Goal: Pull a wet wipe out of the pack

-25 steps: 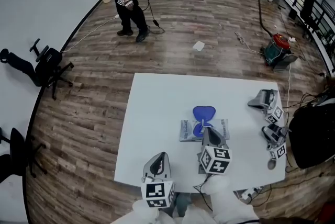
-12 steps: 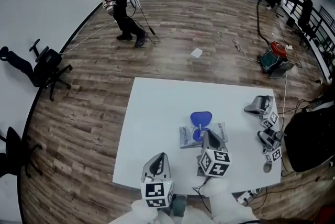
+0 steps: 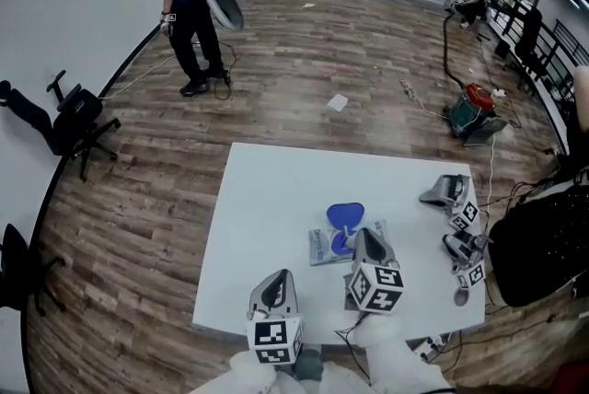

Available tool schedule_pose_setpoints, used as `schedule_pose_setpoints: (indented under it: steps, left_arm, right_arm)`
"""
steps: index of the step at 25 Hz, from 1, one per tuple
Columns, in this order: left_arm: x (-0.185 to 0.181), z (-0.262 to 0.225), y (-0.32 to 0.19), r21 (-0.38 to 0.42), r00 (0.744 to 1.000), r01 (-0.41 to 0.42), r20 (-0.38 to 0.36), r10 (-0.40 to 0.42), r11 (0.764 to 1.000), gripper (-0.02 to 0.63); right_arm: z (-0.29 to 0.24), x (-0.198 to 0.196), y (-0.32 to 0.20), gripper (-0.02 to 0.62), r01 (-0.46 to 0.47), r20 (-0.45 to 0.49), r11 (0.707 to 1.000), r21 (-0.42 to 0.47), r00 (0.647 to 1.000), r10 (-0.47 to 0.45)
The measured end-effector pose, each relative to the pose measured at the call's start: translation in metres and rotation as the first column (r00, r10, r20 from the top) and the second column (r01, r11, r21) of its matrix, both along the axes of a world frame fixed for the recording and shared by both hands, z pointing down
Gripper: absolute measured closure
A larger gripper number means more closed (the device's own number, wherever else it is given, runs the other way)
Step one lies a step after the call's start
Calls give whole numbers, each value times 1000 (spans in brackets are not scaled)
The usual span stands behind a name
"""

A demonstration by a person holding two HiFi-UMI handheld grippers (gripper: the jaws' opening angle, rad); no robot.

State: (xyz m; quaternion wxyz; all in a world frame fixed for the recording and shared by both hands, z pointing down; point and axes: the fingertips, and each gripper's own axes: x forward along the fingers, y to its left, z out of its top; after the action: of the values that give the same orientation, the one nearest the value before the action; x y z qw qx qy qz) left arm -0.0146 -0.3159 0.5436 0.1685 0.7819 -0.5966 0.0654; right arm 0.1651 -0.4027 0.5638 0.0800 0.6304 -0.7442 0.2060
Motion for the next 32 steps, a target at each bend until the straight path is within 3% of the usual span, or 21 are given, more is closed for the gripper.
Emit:
schedule_pose_setpoints:
  steps: [18,32]
  left_arm:
    - [13,-26,9,74,1000,-30,-5,30,997,610]
    - [32,-39,38,107,997,-72,-9,74,992,610]
  right_arm:
    - [-58,2,19,583,3,11,994,107,1000,-4]
    - [-86,23,86,583,-28,30,988,151,999,23]
